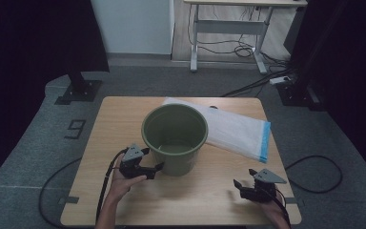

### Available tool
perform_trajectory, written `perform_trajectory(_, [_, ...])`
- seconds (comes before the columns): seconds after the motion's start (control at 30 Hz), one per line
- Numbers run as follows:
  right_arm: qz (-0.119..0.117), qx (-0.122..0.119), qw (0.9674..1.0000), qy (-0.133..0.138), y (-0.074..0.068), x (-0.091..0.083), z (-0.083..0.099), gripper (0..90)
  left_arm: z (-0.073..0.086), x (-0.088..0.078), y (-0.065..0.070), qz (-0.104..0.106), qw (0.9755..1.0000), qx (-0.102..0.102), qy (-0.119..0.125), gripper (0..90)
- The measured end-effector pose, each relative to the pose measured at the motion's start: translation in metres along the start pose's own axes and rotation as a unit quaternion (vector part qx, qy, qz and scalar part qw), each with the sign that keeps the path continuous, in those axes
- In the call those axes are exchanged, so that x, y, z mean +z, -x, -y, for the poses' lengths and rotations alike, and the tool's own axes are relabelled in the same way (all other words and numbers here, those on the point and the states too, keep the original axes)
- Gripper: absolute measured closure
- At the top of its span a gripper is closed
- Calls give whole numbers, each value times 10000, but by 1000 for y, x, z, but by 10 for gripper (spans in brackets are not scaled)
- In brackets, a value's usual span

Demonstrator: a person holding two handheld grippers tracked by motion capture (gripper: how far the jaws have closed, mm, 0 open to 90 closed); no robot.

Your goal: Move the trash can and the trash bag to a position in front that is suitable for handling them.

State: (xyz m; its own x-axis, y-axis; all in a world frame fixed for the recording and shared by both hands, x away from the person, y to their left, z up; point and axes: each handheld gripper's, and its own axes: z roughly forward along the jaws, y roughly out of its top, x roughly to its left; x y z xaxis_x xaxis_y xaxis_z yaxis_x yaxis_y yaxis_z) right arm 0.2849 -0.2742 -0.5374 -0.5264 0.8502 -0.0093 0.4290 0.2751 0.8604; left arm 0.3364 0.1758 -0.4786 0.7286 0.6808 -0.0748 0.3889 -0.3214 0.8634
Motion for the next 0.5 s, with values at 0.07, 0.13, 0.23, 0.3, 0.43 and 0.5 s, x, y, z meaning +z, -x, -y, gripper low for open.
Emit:
perform_trajectory(0.07, [13,-6,10000,-35,0,0,1,196,1,-7,1,-165,9999,30,-1,150])
perform_trajectory(0.13, [40,25,10000,-53,2,1,2,195,5,-15,2,-259,9996,60,-48,150])
perform_trajectory(0.23, [95,88,9999,-46,5,0,3,195,14,-31,6,-380,9992,114,-92,147])
perform_trajectory(0.3, [122,112,9999,-36,6,-1,4,195,23,-40,8,-401,9991,63,-136,146])
perform_trajectory(0.43, [131,110,9998,-53,6,0,4,195,36,-50,8,-512,9983,10,-266,145])
perform_trajectory(0.5, [133,61,9999,-68,4,1,4,197,45,-56,6,-621,9975,-36,-343,144])
